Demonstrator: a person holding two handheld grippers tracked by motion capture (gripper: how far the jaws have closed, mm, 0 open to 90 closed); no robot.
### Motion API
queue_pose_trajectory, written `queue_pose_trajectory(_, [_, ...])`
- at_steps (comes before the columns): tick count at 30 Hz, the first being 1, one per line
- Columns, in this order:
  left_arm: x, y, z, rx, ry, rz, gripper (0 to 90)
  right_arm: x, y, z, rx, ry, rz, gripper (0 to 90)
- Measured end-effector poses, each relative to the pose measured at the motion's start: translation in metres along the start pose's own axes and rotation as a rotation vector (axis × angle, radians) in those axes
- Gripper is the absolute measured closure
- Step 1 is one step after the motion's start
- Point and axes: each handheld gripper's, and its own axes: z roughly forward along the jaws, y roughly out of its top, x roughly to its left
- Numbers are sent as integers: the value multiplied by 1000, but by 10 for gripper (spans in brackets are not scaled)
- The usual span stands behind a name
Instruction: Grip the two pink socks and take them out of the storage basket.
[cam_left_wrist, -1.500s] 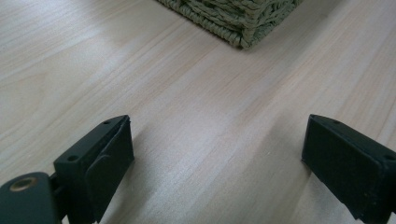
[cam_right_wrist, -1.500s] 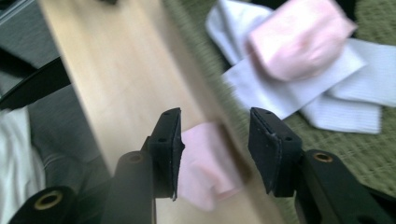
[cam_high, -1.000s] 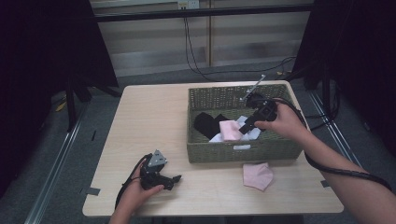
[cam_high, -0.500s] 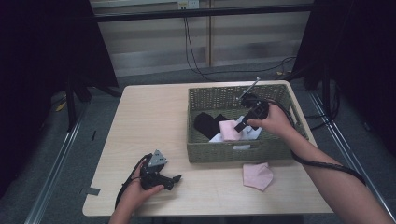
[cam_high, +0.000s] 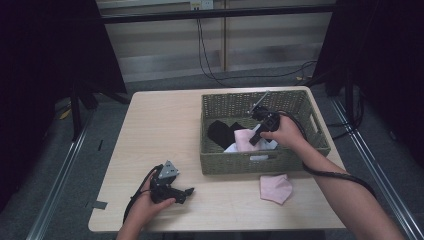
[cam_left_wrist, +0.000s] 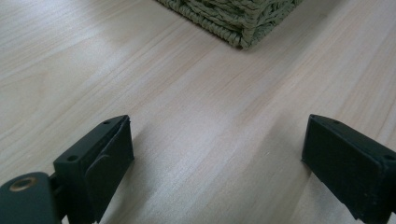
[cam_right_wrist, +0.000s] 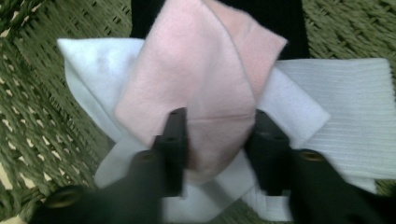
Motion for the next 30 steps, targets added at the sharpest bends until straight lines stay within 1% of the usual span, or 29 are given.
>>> queue_pose_trajectory(1, [0,0,0,0,-1,0,83,1,0,0,4,10,5,743])
queue_pose_trajectory(2, [0,0,0,2,0,-1,83,1,0,0,13,20,4,787])
queue_pose_trajectory(4, [0,0,0,0,0,-1,82,2,0,-1,30,29,-1,815])
queue_pose_trajectory(5, [0,0,0,1,0,-1,83,3,0,-2,35,43,-2,819])
queue_pose_trajectory(9, [0,0,0,0,-1,0,82,5,-1,-12,21,50,-6,822])
queue_pose_trajectory(11, [0,0,0,1,3,3,82,7,0,-21,22,56,-12,822])
queue_pose_trajectory(13, [0,0,0,2,3,3,82,9,0,-29,22,51,-23,822])
queue_pose_trajectory(15, [0,0,0,2,3,3,82,13,0,-37,21,59,-28,822])
queue_pose_trajectory(17, [0,0,0,6,1,4,82,14,0,-45,14,52,-50,822])
queue_pose_trajectory(19, [0,0,0,2,2,0,82,15,0,-53,17,46,-57,822])
queue_pose_trajectory(20, [0,0,0,2,2,0,83,15,-1,-57,19,47,-44,821])
queue_pose_trajectory(22, [0,0,0,3,3,2,82,15,-2,-63,27,39,-59,820])
queue_pose_trajectory(25, [0,0,-1,6,3,6,82,15,-3,-74,28,40,-63,820])
queue_pose_trajectory(26, [0,0,0,5,1,4,82,15,-3,-78,26,36,-62,820])
queue_pose_trajectory(27, [0,0,0,5,1,3,82,15,-3,-82,26,36,-46,820])
queue_pose_trajectory(30, [0,0,0,3,1,1,82,14,-5,-93,15,22,-63,820])
